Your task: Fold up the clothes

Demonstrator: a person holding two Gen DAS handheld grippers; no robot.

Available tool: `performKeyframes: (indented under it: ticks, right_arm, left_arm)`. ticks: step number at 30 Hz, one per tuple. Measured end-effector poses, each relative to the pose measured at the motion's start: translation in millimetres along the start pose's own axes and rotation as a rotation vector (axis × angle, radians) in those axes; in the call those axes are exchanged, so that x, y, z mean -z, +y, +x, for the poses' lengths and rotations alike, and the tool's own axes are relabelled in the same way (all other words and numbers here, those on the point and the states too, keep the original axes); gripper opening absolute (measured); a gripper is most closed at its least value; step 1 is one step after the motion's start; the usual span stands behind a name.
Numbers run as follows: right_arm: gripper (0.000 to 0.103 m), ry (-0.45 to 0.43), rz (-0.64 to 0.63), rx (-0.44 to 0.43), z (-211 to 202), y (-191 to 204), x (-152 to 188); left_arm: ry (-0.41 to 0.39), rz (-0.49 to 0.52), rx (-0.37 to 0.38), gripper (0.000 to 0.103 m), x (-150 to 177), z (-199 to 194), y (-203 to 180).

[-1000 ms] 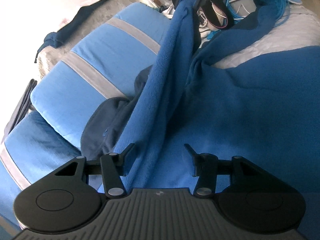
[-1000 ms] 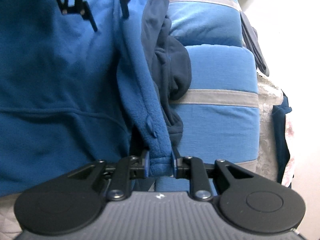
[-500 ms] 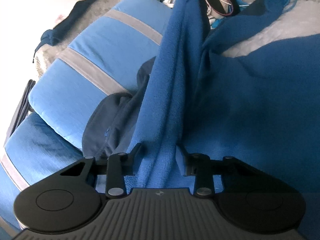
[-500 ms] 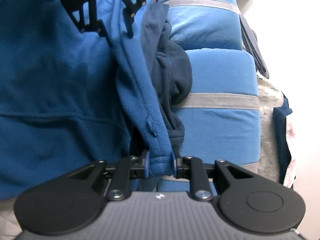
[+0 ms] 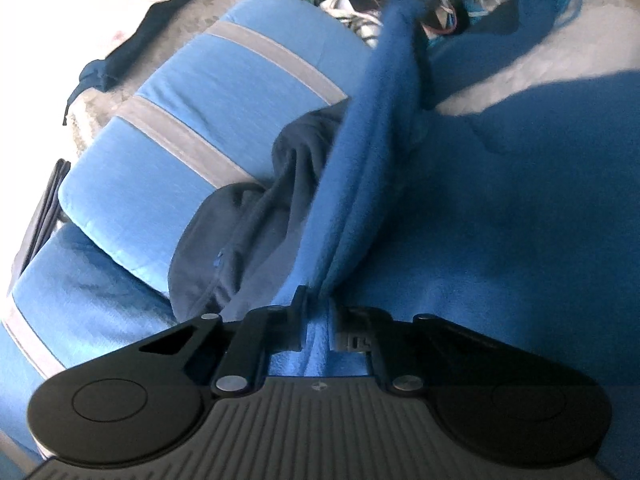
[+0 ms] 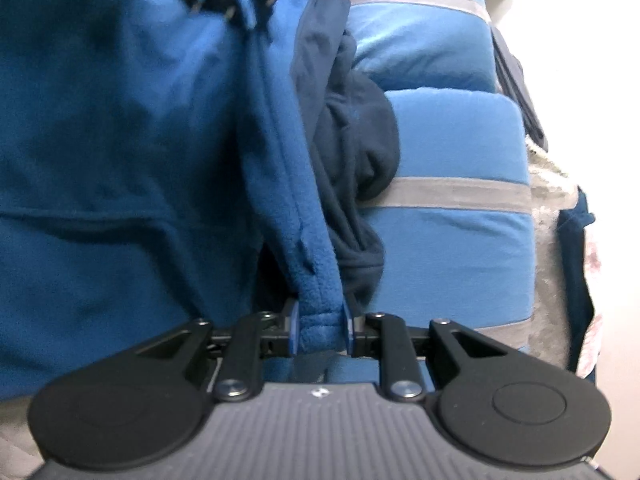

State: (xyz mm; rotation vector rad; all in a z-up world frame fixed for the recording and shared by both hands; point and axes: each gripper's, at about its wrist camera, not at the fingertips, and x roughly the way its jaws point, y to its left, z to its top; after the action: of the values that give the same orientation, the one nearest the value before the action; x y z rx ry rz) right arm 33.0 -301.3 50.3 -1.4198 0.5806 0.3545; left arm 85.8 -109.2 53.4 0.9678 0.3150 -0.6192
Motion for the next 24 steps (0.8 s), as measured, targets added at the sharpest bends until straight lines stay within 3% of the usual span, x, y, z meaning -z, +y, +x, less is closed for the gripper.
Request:
performKeyframes:
  ticks: [4, 6, 7, 8, 9, 11, 12, 19, 24]
  right_arm:
    - [0.022, 0.011, 0.007, -0.068, 8, 28, -1]
    - [0.022, 0.017, 0.011, -0.102, 13, 42, -1]
    - [0.030, 0.020, 0.013, -0.119, 15, 49, -1]
    - [0.045, 0.020, 0.010, -0.152, 14, 56, -3]
    - [0.048, 0.008, 0.025, -0.195, 11, 59, -6]
    - [0.068, -0.036, 0.115, -0.259, 6, 54, -13]
    - [0.071, -0.066, 0.191, -0.271, 8, 45, -18]
    - [0.065, -0.278, 0.718, -0.346, 26, -17, -52]
    - [0.051, -0.253, 0.754, -0.372, 68, -25, -78]
  left_arm:
    - [0.005, 0.026, 0.026, 0.009, 3, -18, 0]
    - [0.018, 0.090, 0.054, 0.009, 9, -21, -11]
    - [0.027, 0.126, 0.065, 0.009, 13, -21, -17]
    - [0.041, 0.155, 0.066, 0.009, 17, -20, -23]
    - [0.054, 0.184, 0.066, 0.009, 22, -20, -29]
    - [0.074, 0.206, 0.064, 0.008, 30, -18, -37]
    - [0.079, 0.191, 0.058, 0.008, 32, -16, -40]
    - [0.084, 0.137, -0.023, 0.008, 37, -4, -55]
    - [0.055, 0.194, -0.088, 0.008, 44, -3, -70]
